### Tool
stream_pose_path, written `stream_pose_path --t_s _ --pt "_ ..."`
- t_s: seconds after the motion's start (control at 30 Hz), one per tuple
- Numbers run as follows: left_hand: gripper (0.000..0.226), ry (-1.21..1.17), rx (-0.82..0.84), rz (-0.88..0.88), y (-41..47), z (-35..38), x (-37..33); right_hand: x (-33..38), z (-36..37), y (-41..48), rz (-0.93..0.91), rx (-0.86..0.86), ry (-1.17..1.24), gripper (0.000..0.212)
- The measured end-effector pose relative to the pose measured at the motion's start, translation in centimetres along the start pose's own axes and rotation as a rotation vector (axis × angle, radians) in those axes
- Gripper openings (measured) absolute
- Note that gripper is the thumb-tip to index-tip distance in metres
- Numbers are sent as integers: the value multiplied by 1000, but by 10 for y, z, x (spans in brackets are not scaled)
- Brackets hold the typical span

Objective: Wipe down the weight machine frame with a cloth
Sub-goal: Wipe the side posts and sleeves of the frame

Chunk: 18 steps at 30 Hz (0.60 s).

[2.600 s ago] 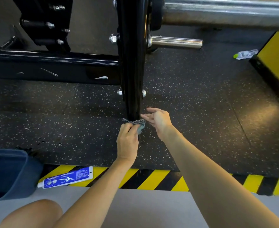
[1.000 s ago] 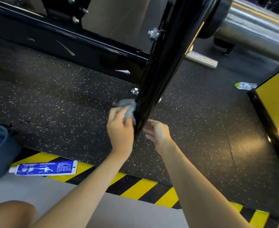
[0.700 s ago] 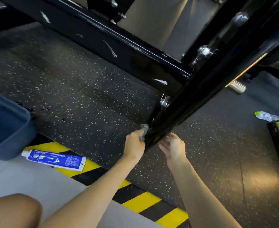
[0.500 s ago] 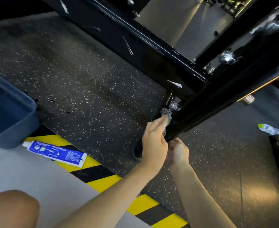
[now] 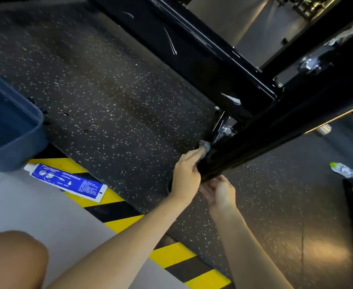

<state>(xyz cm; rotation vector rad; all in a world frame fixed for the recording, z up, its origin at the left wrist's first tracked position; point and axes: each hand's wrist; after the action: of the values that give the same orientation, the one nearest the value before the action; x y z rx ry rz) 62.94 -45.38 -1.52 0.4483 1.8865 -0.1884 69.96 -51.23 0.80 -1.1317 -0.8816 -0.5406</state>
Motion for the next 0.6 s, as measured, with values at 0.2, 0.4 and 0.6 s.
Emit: stream_pose_path --t_s 0.2,0.4,0.6 --pt "50 58 242 -253 11 19 69 3 -7 5 29 53 -5 37" --pt "49 46 301 -456 -4 26 88 0 -1 0 20 41 -29 42" --pt "49 -213 210 -839 -19 22 68 5 -1 -14 40 92 -13 44"
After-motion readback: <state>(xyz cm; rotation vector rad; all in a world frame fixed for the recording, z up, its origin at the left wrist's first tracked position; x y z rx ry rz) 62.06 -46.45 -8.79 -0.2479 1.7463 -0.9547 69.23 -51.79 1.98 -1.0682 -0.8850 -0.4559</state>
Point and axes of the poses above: each hand's wrist, its own y-axis towards the middle knuckle, its own z-axis out of the palm, x = y × z, and after that the axes turned 15 degrees about y, right-handed
